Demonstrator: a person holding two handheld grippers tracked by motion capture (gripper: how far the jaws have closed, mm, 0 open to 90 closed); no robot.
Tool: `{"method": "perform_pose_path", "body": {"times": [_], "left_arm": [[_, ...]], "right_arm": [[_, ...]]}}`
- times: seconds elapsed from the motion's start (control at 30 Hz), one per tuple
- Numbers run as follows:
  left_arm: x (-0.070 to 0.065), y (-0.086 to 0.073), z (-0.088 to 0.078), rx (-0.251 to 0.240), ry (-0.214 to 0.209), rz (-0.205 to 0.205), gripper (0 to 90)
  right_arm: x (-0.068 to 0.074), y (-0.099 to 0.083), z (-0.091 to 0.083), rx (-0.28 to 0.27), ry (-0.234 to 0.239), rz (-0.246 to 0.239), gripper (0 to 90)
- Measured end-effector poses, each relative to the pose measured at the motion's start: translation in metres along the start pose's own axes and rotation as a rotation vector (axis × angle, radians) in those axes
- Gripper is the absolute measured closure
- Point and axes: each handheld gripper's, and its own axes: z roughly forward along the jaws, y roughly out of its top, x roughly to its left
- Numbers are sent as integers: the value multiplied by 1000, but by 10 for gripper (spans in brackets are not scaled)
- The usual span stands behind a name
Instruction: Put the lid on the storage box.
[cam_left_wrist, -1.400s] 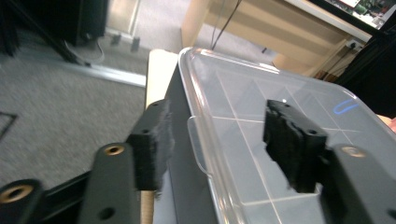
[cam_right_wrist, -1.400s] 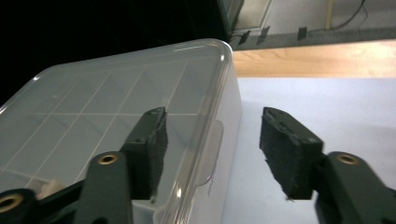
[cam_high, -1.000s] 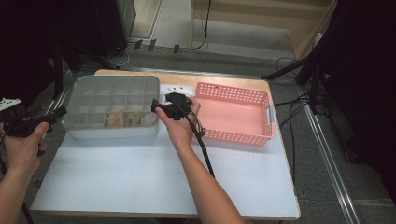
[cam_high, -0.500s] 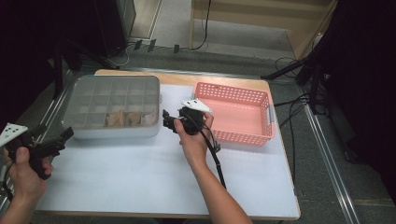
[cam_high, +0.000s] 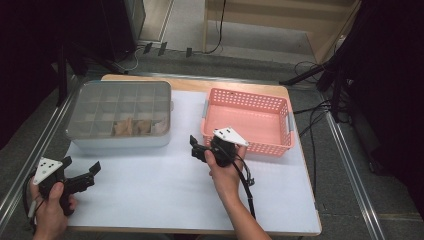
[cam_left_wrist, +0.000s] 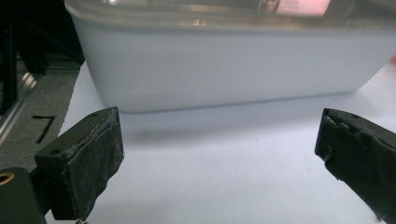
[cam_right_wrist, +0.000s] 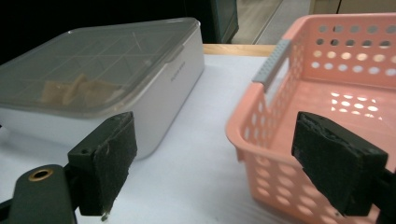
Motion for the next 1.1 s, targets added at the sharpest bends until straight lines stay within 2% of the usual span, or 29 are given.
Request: {"method": "perform_pose_path", "body": {"times": [0.07, 0.17, 0.27, 0.5, 0.7, 0.83, 1.1], "left_arm": [[-2, -1, 2, 6, 8, 11, 17], [-6, -2, 3, 13, 19, 50, 17], [-7, -3, 3, 11, 20, 61, 17], [-5, -3, 3, 10, 15, 41, 16], [-5, -3, 3, 10, 15, 47, 16], [-4, -3, 3, 11, 11, 37, 17], [-2, -3, 3, 13, 8, 17, 16]], "right_arm": [[-4, -5, -8, -3, -10, -11, 146], [-12, -13, -20, -4, -18, -17, 146], [-22, -21, -33, -12, -38, -21, 147], [-47, -35, -67, -44, -79, -11, 146], [-74, -51, -91, -50, -139, 1, 147], [-92, -61, -106, -52, -175, -3, 147], [-118, -76, -132, -35, -236, 1, 146]]}}
